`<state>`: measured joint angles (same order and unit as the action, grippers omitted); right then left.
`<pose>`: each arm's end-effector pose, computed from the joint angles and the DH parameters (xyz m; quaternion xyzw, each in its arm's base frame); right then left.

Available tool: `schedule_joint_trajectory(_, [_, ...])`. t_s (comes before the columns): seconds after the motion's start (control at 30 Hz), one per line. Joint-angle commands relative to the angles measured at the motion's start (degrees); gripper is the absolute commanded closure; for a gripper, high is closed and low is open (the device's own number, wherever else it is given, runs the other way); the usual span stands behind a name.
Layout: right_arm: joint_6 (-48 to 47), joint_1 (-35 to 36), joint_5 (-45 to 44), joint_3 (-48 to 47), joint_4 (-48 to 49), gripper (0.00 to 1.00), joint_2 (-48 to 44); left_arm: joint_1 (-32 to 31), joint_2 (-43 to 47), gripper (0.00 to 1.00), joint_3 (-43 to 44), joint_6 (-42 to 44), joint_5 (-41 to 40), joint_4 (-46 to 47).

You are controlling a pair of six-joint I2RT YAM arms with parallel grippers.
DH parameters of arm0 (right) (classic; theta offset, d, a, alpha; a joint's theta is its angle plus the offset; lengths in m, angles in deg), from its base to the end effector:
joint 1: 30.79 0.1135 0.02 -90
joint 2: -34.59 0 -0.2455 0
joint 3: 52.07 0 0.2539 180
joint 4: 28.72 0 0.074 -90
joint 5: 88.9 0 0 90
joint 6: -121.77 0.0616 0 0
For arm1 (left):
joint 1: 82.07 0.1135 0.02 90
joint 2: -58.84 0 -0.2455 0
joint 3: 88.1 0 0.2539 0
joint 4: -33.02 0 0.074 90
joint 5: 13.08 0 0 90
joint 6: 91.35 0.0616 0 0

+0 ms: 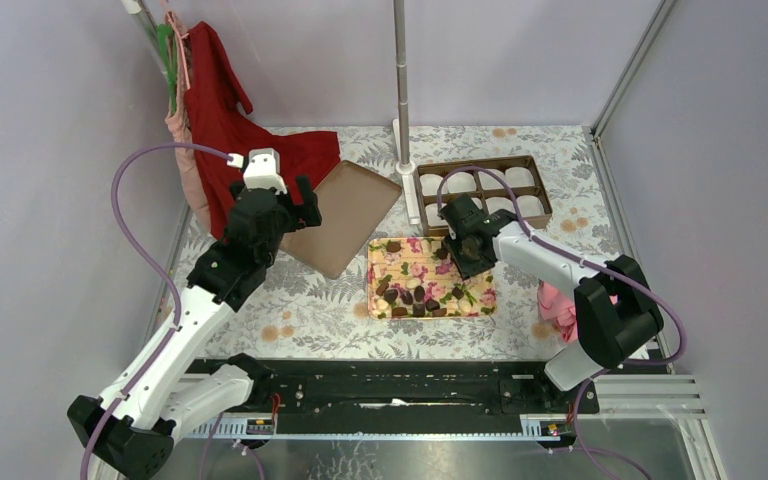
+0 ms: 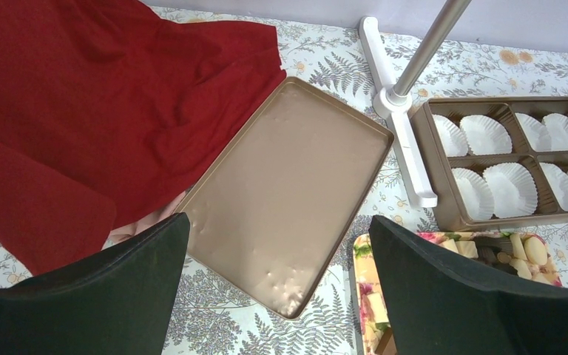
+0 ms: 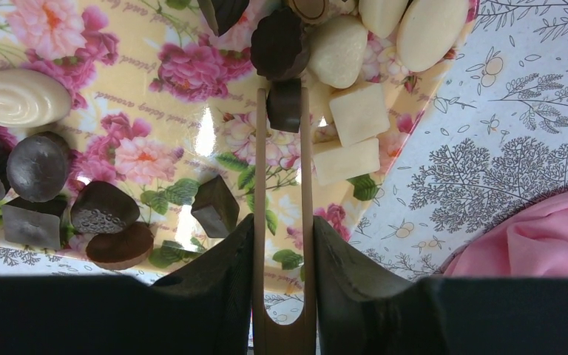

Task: Pack the chocolate

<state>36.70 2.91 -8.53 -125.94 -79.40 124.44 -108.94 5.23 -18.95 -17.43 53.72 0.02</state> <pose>0.2693 0.1672 0.1654 -0.2260 0.9495 -0.0109 0.2174 0.2282 -0.0884 0.3400 -0.0442 0.7975 -0.0613 0.5986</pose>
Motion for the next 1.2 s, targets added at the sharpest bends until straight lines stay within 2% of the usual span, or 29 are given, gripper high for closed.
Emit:
schedule_joint_trajectory(0.0, [-0.19, -0.28, -0.84, -3.19, -1.81, 0.81, -2.91, 0.59, 0.51, 0.01, -0.47, -0.36, 0.92, 1.97])
schedule_joint_trajectory(0.1, [-0.15, -0.26, -0.21, -3.71, -2.5, 0.86, -4.76, 0.72, 0.8, 0.01, -0.46, -0.5, 1.14, 1.97])
schedule_joint_trajectory(0.47, [-1.59, -0.29, 0.89, -10.6, -4.25, 0.87, -6.84, 0.68, 5.2, 0.01, -0.9, -2.13, 4.67, -0.1])
schedule_joint_trajectory(0.77, [-4.4, -2.52, 0.96, -21.3, -1.92, 0.88, 0.65, 0.69, 10.77, 0.01, -6.25, -2.16, 5.85, -0.56])
schedule_joint_trajectory(1.17, [-7.77, -7.06, 1.38, -30.75, 5.71, 0.89, 13.93, 2.81, 9.78, 0.01, -8.12, 0.08, 8.84, -0.69])
